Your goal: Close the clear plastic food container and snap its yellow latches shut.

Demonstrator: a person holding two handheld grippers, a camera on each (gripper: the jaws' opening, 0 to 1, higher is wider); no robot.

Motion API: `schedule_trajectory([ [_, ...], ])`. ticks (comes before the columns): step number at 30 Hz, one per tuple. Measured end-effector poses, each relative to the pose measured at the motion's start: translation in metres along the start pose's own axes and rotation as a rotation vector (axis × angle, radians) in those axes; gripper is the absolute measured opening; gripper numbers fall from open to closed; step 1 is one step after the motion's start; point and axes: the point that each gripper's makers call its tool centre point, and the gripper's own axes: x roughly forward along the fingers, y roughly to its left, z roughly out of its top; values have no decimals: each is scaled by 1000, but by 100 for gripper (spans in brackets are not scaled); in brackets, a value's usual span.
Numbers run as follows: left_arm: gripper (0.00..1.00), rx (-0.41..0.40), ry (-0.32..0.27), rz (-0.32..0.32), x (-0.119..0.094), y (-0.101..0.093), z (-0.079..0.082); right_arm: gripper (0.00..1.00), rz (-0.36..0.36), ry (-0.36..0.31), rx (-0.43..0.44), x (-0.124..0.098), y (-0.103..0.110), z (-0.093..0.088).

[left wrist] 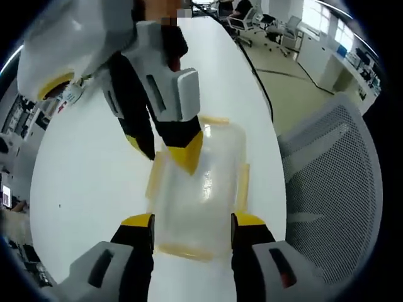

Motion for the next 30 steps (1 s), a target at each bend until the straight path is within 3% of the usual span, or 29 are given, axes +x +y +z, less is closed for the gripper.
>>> schedule_trajectory([
  [10,55,21,20,-19,1,2,-3,50,-4,7,-53,0,13,-8],
  [18,68,40,53,-60,1,-6,-8,59,0,17,-88,1,21,-15],
  [24,78,29,91,-86,6,-13,-16,72,-4,41,-176,5,26,-20],
  [30,81,35,103,-84,13,-15,-18,76,-2,63,-224,11,30,-27],
])
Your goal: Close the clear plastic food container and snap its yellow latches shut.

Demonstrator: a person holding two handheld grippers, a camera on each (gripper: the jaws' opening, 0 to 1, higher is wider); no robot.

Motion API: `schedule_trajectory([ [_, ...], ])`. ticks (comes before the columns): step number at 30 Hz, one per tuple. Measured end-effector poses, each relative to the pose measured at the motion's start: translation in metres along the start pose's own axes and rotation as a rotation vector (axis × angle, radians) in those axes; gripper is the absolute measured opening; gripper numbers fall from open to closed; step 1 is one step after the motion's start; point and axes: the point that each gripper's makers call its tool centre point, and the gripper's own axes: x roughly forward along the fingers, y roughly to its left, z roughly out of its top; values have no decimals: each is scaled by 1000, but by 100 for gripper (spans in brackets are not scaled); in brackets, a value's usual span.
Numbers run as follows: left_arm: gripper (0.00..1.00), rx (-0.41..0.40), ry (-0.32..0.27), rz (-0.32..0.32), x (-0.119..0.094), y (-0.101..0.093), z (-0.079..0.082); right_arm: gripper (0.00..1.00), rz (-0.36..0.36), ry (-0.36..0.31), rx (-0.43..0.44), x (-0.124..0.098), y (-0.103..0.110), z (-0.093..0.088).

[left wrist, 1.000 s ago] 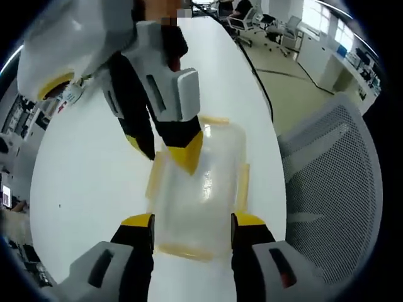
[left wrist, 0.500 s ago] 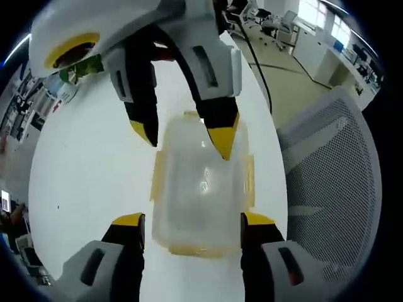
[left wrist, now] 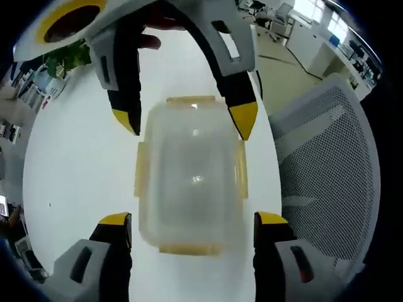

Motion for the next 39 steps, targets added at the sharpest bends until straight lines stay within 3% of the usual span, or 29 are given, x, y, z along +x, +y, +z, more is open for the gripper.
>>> schedule_trajectory([
  [7,87,0,19,3,8,-2,-3,83,1,24,-58,8,10,-10],
  [23,82,10,45,12,25,-4,-8,78,-67,18,-113,19,2,-13],
  [39,81,2,54,32,27,-3,-8,77,-66,12,-95,19,2,-12],
])
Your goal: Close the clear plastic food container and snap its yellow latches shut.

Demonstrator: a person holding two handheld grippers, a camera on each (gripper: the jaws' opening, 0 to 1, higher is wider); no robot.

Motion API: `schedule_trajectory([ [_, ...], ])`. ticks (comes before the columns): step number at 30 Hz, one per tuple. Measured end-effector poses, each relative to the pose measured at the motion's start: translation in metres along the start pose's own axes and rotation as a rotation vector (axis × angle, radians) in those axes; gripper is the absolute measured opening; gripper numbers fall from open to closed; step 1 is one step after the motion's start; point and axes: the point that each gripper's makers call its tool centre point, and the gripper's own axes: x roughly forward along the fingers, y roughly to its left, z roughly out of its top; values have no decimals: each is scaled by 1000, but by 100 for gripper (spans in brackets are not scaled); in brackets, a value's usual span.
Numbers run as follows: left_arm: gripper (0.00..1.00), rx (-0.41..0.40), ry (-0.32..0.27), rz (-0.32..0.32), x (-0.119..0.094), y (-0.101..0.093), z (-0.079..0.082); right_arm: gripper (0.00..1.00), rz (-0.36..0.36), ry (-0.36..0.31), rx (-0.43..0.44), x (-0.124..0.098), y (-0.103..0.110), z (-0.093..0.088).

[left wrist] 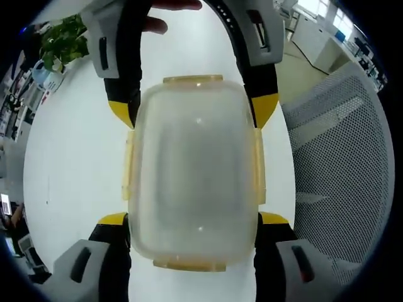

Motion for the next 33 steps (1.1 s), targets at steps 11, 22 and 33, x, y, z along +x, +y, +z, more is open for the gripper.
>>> schedule_trajectory([
  [11,81,-1,0,0,0,2,-2,77,1,-2,0,0,-2,2],
  [22,81,-6,21,2,-6,2,-27,77,7,-15,-13,9,-1,27],
  [33,81,-14,32,3,-13,2,-53,78,11,-28,-27,17,1,51],
])
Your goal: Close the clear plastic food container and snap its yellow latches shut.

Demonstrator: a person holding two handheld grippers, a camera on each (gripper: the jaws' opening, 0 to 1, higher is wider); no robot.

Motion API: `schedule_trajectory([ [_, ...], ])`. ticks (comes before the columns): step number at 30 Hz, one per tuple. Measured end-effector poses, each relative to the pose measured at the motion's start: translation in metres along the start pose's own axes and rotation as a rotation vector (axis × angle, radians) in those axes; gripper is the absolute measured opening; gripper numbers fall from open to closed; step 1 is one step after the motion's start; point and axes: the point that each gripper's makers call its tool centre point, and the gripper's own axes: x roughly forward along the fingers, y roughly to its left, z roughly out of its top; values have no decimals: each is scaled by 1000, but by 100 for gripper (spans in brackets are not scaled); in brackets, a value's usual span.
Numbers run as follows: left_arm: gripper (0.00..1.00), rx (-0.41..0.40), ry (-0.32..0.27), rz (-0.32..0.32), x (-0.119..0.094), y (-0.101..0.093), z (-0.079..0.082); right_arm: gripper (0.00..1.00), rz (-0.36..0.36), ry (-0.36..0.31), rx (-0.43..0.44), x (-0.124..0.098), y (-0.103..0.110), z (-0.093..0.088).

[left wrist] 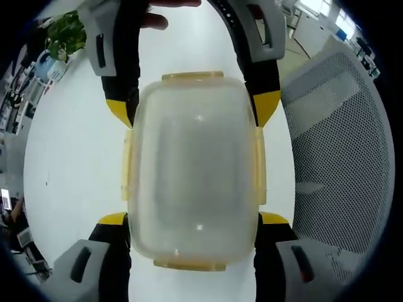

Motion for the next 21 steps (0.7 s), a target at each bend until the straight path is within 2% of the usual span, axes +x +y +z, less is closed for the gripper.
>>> schedule_trajectory([
  [21,82,-26,12,5,-11,-4,-55,78,10,-4,-26,23,4,50],
])
